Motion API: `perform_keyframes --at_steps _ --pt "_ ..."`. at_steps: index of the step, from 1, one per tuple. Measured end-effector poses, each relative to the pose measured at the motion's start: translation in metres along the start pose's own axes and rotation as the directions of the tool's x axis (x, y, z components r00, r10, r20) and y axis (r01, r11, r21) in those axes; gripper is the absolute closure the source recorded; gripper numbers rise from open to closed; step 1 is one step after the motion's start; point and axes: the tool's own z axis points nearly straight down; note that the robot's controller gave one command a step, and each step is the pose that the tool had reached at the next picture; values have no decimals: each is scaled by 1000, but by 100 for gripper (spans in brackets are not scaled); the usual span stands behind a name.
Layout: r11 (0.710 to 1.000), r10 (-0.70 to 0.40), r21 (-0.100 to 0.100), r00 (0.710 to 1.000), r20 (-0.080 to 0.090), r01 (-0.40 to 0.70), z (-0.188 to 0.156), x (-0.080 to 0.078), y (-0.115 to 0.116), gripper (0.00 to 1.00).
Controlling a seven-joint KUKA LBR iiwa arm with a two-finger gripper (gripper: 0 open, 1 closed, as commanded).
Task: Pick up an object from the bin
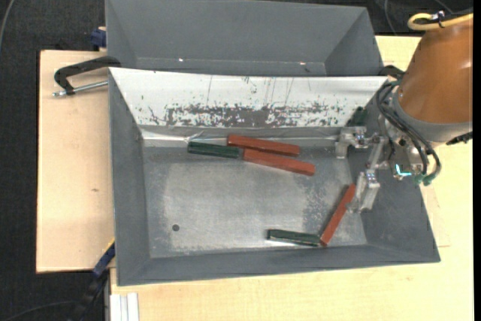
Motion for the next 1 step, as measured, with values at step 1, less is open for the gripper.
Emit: perform_keyframes --at_steps 1 --pt "954 -299 -1 954 0 299 142 5 -36 0"
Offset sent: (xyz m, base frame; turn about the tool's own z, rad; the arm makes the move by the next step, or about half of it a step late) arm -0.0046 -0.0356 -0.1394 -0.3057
